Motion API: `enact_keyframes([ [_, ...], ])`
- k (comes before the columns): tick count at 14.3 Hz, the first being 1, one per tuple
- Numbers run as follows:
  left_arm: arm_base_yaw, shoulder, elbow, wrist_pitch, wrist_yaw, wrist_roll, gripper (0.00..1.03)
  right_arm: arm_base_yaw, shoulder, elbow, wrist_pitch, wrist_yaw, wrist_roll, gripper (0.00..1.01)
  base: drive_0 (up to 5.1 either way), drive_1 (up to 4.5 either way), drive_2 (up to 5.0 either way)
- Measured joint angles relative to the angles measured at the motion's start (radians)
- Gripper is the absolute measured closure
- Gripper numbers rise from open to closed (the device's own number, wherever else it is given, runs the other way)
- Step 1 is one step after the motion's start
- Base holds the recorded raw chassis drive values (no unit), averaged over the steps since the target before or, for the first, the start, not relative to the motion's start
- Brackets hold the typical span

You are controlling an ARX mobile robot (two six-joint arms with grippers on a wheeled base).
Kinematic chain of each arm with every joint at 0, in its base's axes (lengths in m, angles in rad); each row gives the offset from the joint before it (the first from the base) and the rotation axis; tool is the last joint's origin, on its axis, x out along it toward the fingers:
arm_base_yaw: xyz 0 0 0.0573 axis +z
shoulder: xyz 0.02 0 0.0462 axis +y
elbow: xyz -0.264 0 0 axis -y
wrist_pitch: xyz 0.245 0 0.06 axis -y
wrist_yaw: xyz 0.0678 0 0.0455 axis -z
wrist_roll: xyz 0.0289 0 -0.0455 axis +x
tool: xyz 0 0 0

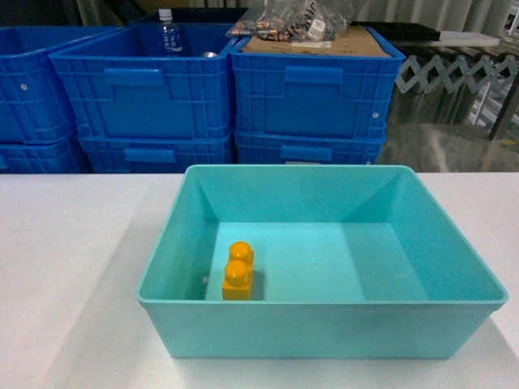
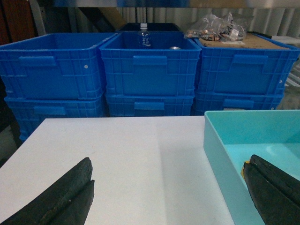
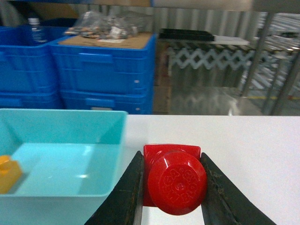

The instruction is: Pick red block from blue box to shelf

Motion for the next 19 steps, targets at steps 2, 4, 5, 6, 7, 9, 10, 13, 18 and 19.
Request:
enact_keyframes([
  [2,0.000,0.000,0.000,0.000,0.000,0.000,0.05,-0.041,-0.050,-0.002,-0.055,-0.024,0.004,0.76,0.0,0.00,0.0],
  [4,0.000,0.000,0.000,-0.002,-0.001,0.000,0.05,-0.036,-0.200,-0.033,-0.151,-0.029,0.006,0.76,0.0,0.00,0.0],
  [5,0.000,0.000,0.000,0.000,-0.001,0.000,0.05,-0.036,-0.200,-0.033,-0.147,-0.029,0.007,0.76,0.0,0.00,0.0],
  [6,0.000,0.000,0.000,0.000,0.000,0.000,0.05,-0.036,-0.200,-0.033,-0.159,-0.029,0.007,0.76,0.0,0.00,0.0],
  [7,0.000,0.000,0.000,-0.001,0.000,0.000,0.05,-0.036,-0.200,-0.033,-0.152,-0.029,0.008,0.76,0.0,0.00,0.0],
  [9,0.000,0.000,0.000,-0.001,0.000,0.000,0.05,-0.036,-0.200,-0.033,-0.154,-0.029,0.008,0.76,0.0,0.00,0.0],
  [10,0.000,0.000,0.000,-0.001,0.000,0.000,0.05,-0.036,-0.200,-0.033,-0.154,-0.029,0.007,0.76,0.0,0.00,0.0],
  [13,0.000,0.000,0.000,-0.001,0.000,0.000,0.05,-0.036,-0.200,-0.033,-0.154,-0.029,0.008,0.76,0.0,0.00,0.0],
  [18,0.001,0.000,0.000,0.000,-0.001,0.000,0.05,-0.036,-0.200,-0.033,-0.154,-0.029,0.008,0.76,-1.5,-1.48,-1.5],
  [19,0.001,0.000,0.000,0.000,-0.001,0.000,0.05,-0.036,-0.200,-0.033,-0.155,-0.029,0.007,0.76,-1.8,-1.79,-1.8],
])
